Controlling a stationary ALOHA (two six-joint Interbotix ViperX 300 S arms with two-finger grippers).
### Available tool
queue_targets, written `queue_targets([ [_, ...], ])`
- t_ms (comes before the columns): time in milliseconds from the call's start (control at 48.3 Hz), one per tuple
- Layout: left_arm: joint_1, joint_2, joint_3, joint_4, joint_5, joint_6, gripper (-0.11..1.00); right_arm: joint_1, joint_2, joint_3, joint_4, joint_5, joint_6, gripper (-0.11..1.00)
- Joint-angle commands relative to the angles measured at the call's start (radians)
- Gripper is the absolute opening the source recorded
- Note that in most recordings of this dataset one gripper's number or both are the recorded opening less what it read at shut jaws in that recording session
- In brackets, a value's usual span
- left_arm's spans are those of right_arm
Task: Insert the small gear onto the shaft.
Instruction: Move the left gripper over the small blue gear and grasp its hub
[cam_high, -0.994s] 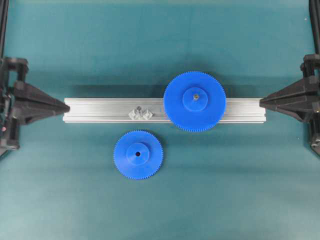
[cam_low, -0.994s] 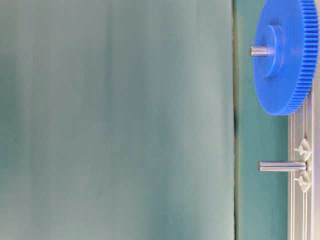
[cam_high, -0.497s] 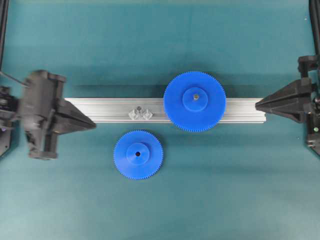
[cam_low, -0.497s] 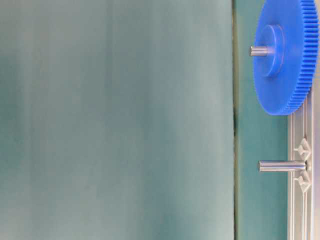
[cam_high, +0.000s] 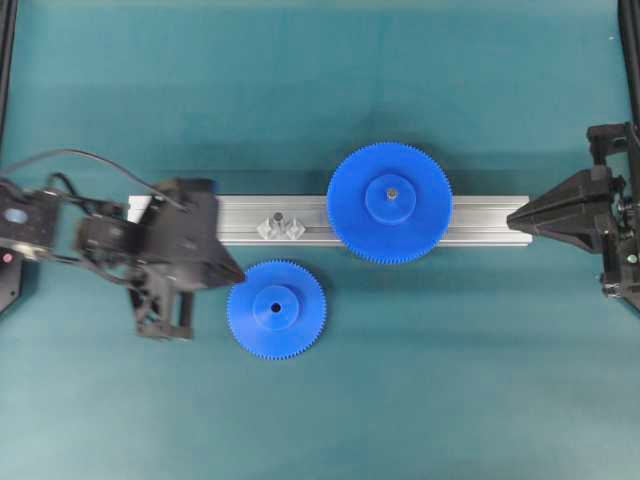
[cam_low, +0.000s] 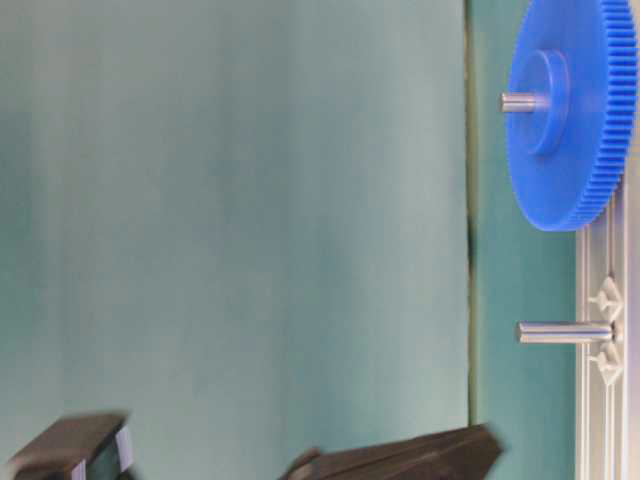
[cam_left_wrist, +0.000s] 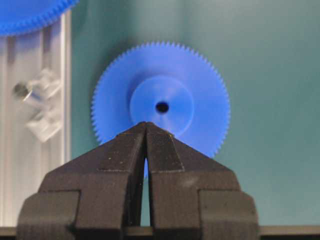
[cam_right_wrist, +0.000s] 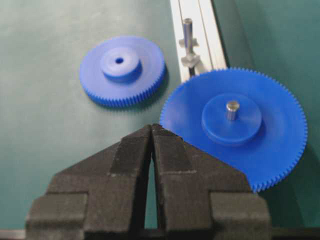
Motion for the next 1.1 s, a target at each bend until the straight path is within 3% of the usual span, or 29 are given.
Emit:
queue_targets([
  [0, -0.018, 0.037, -0.046, 0.002, 0.011, -0.009, 0.04, 0.003, 0.003, -0.009, 0.000, 0.003, 0.011, 0.10],
  [145, -0.035, 0.091, -0.083, 0.002, 0.038, -0.021, 0.21, 0.002, 0.003, -0.009, 0.000, 0.017, 0.011, 0.10],
  [373, -0.048, 0.160, -0.123, 0.002, 0.041, -0.035, 0.81, -0.003, 0.000, -0.009, 0.000, 0.021, 0.011, 0.10],
  [435, -0.048, 0.176, -0.140, 0.002, 0.058, -0.034, 0.91, -0.003, 0.000, -0.009, 0.000, 0.021, 0.011, 0.10],
  [684, -0.048, 0.261, -0.206, 0.003, 0.190, -0.025, 0.90, -0.003, -0.012, -0.006, 0.000, 0.021, 0.012, 0.10],
  [1077, -0.028, 0.330, -0.247, 0.005, 0.195, -0.029, 0.90, -0.003, -0.032, 0.006, 0.000, 0.021, 0.012, 0.10],
])
